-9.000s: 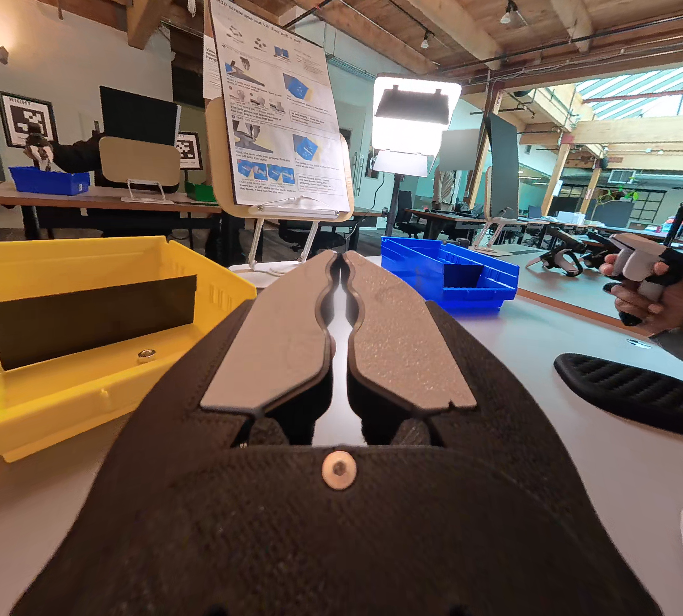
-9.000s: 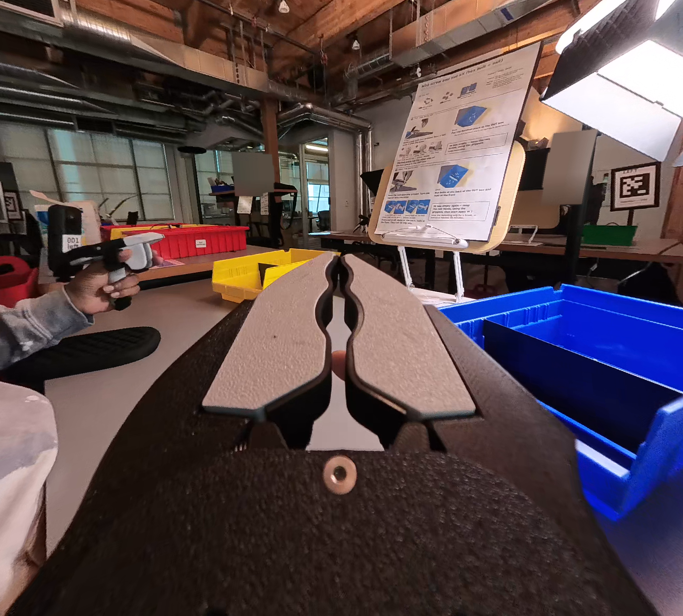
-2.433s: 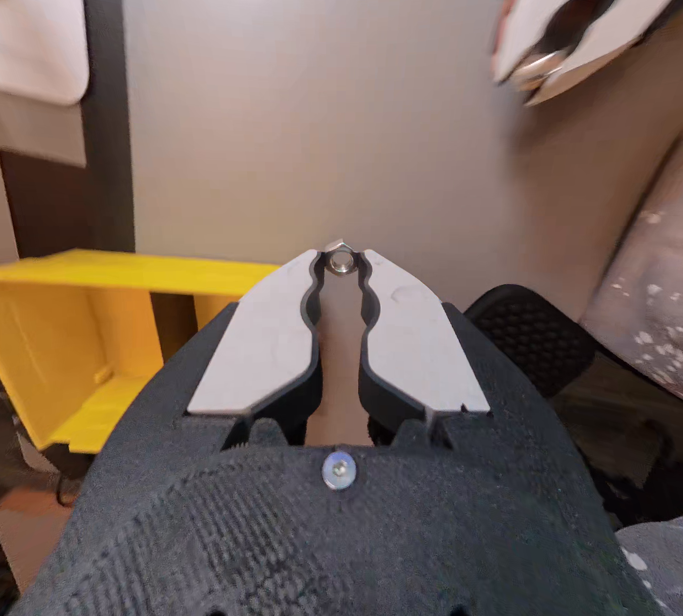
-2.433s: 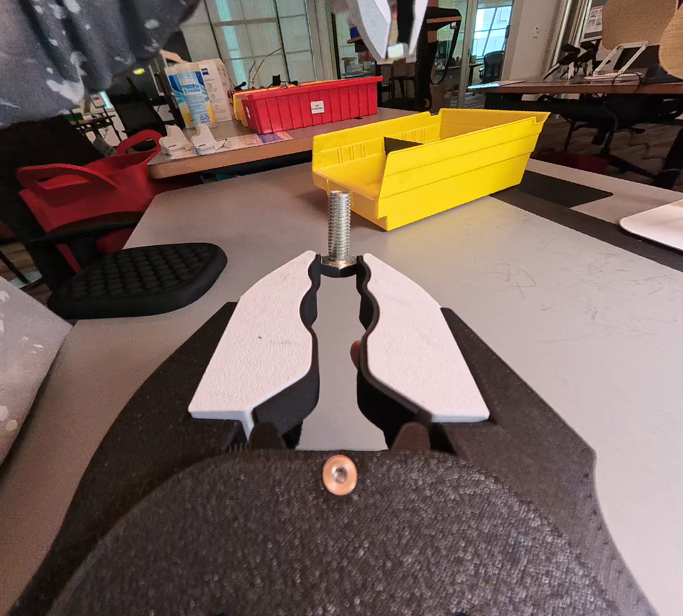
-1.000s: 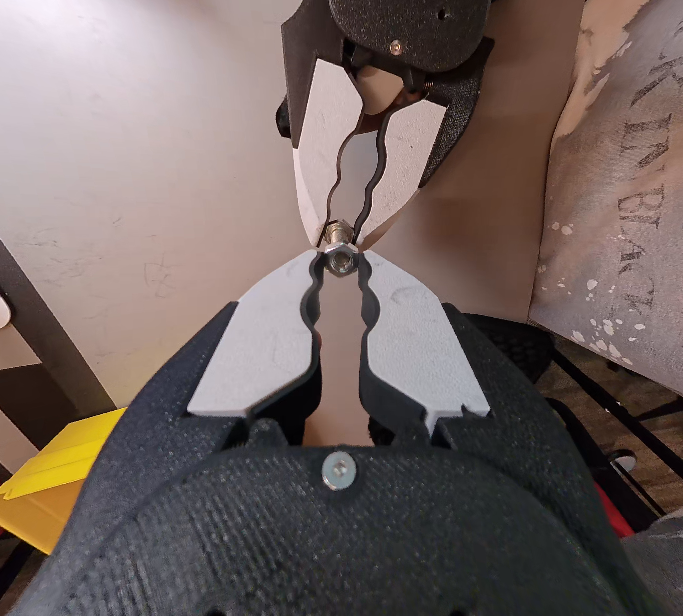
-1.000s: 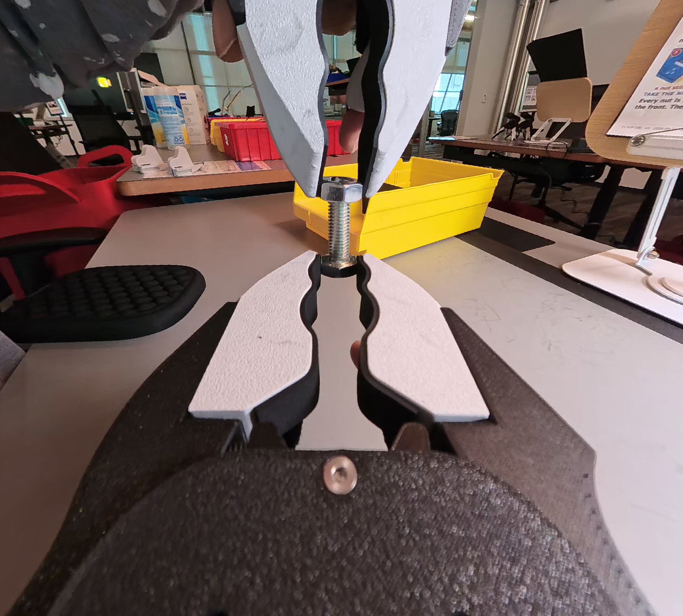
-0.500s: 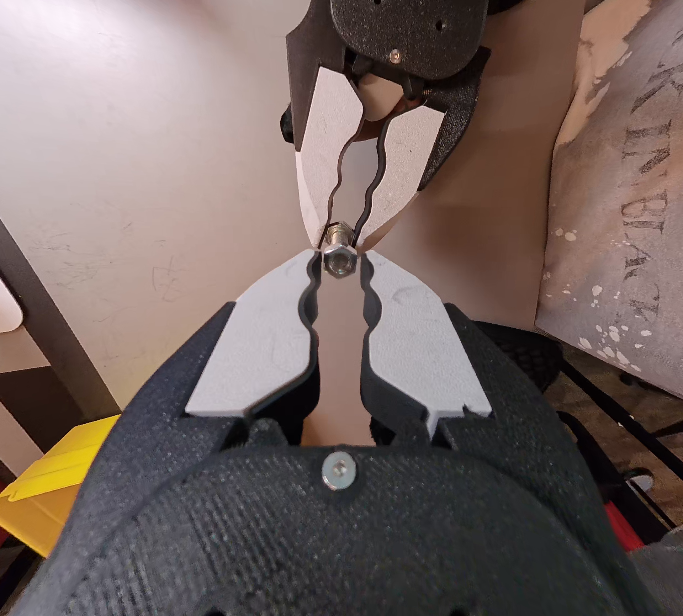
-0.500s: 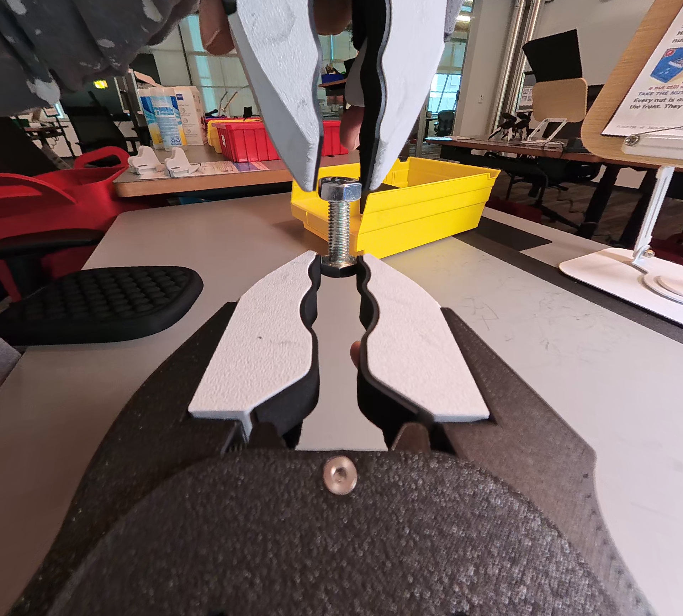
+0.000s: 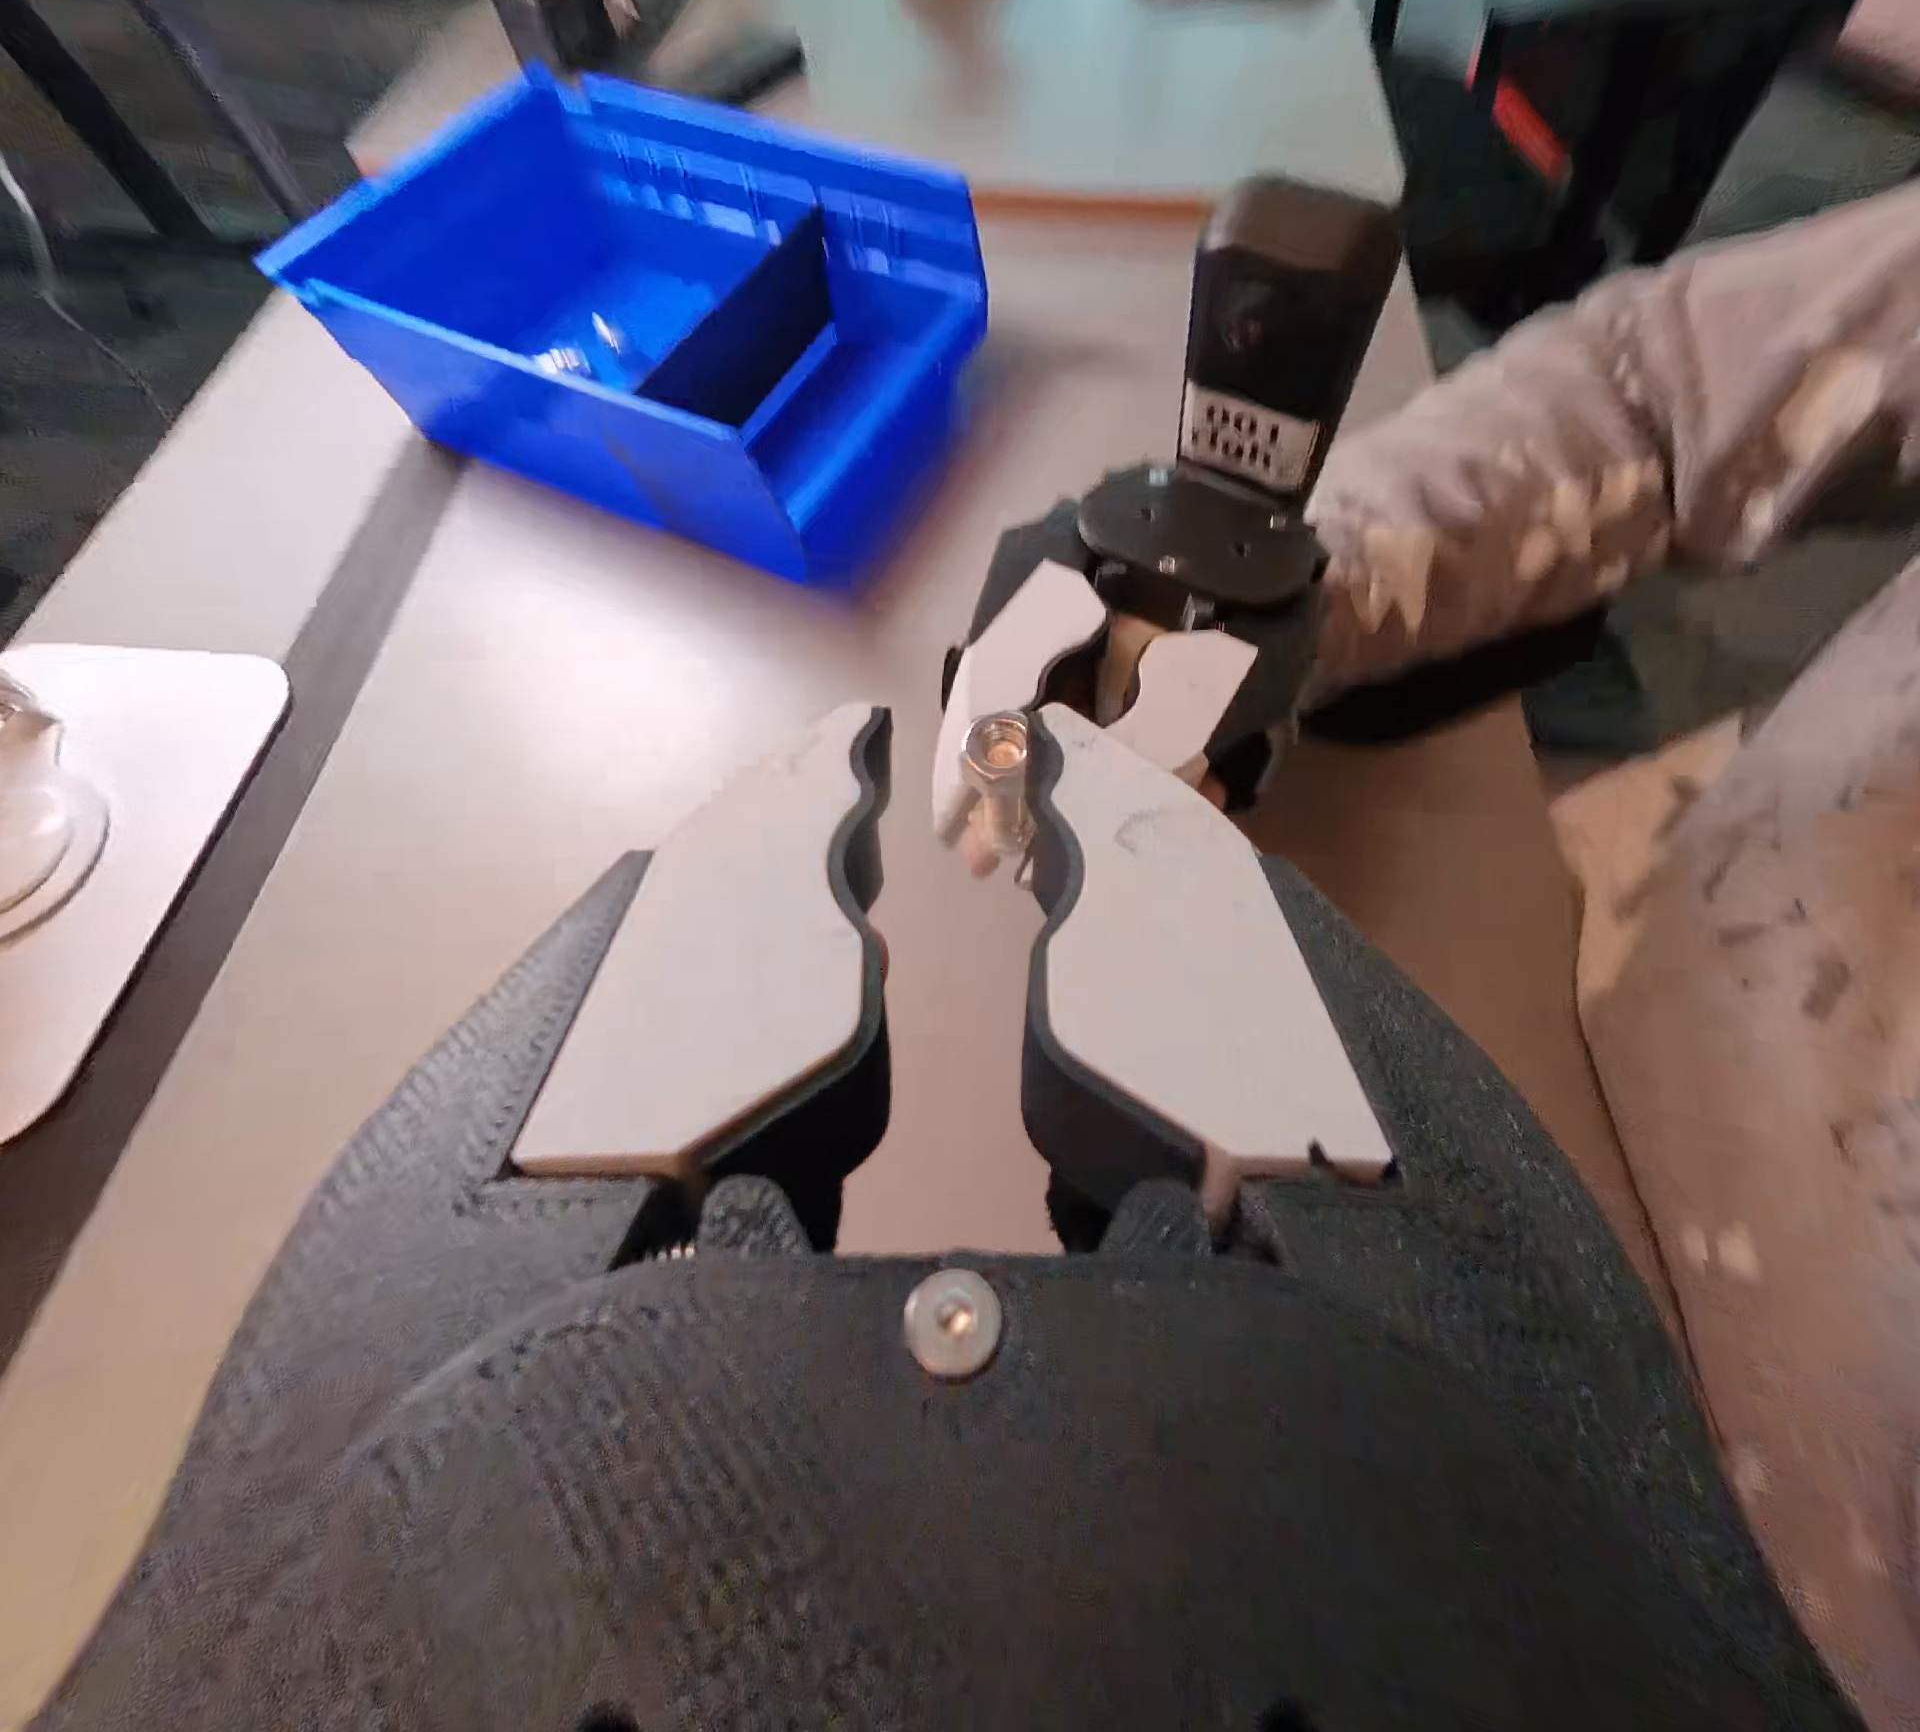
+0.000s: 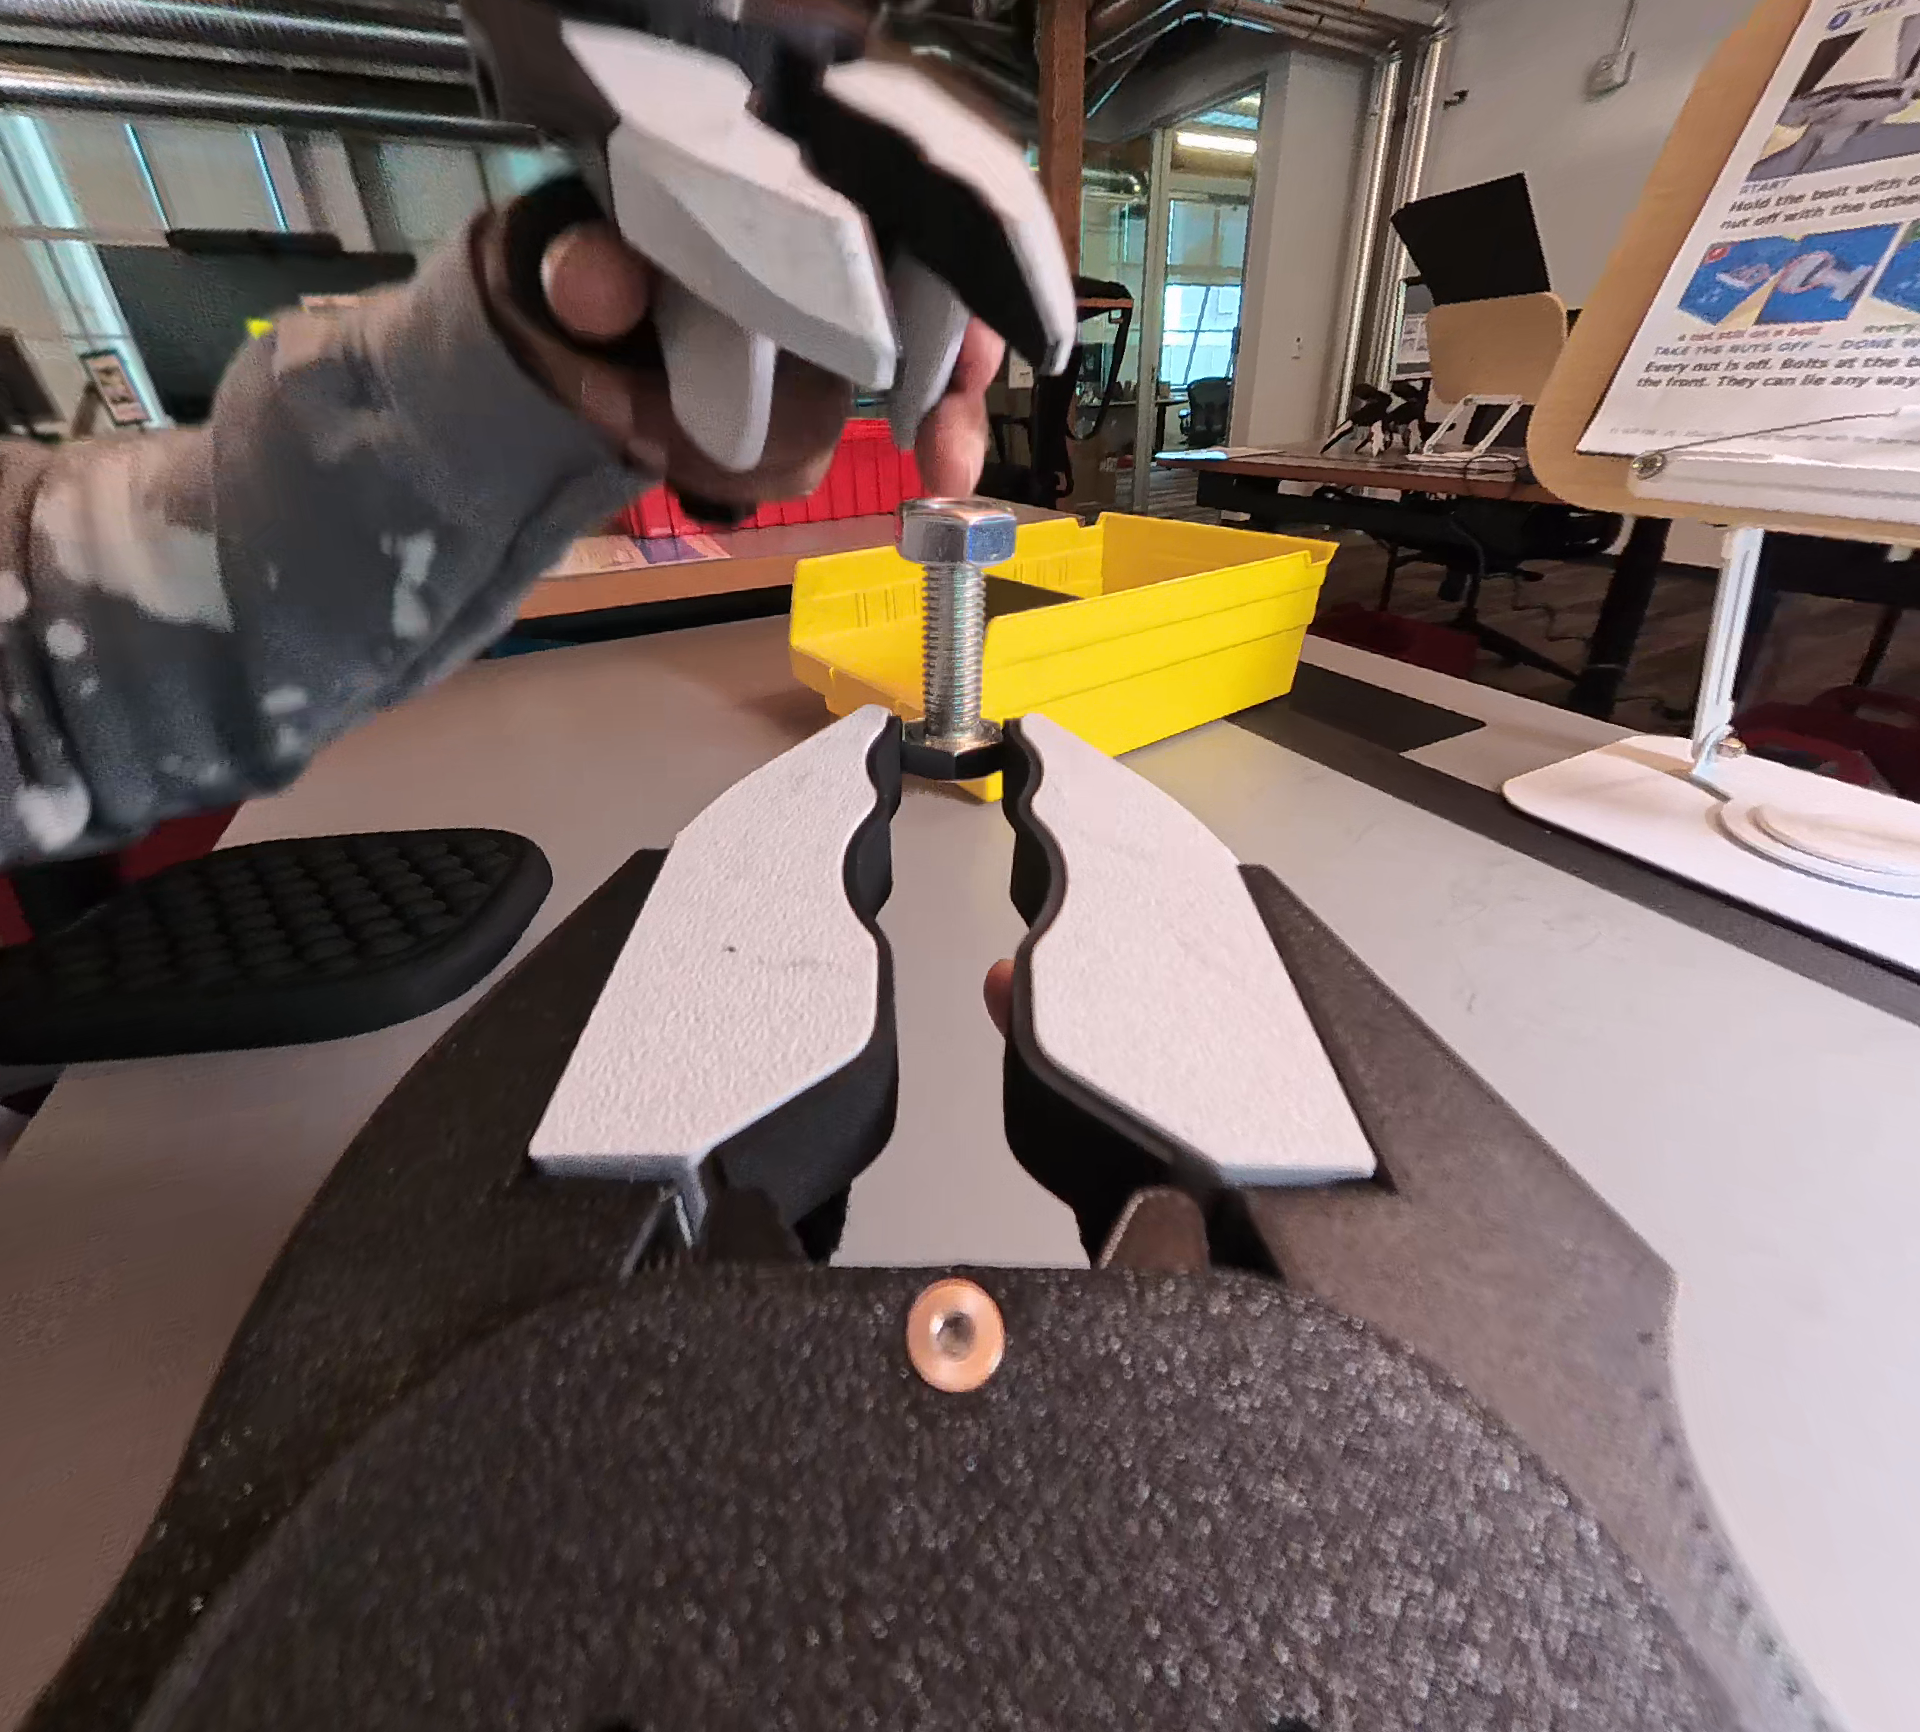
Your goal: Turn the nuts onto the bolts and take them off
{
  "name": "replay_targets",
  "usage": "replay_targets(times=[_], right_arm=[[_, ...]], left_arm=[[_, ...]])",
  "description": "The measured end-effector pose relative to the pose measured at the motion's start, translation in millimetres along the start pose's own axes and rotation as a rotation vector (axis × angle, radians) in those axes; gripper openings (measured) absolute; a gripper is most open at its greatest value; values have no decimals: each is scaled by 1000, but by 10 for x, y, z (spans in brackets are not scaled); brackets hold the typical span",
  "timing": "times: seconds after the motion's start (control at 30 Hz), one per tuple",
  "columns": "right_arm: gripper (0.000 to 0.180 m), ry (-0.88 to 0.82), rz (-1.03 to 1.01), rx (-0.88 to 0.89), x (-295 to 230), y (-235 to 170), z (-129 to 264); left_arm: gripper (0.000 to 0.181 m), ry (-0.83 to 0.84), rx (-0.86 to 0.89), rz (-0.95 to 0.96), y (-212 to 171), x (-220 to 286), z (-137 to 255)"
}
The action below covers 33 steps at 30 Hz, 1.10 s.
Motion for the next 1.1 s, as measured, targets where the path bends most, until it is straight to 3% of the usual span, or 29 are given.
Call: replay_targets(times=[0.1, 0.3, 0.8, 1.1], right_arm=[[18, -13, -3, 4, 26, 28, 19], [18, -29, 7, -18, 29, -21, 2], [18, -34, 15, -56, 18, -113, -26], [18, -43, 9, -51, 33, -105, -15]], left_arm=[[27, -22, 182, 61, -193, 16, -55], [26, -27, 344, 114, -395, -11, -158], [21, -41, 372, 147, -541, -55, -289], [20, -44, 477, 162, -576, -57, -337]])
Point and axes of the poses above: each gripper's, where its closed fingertips meet, z back along the fingers, y out of its top, x = y × z across the jaws, the point moved 7 cm from there along z, back along the fingers, and after that the axes turned 13 degrees about z, right-handed, at the moved point
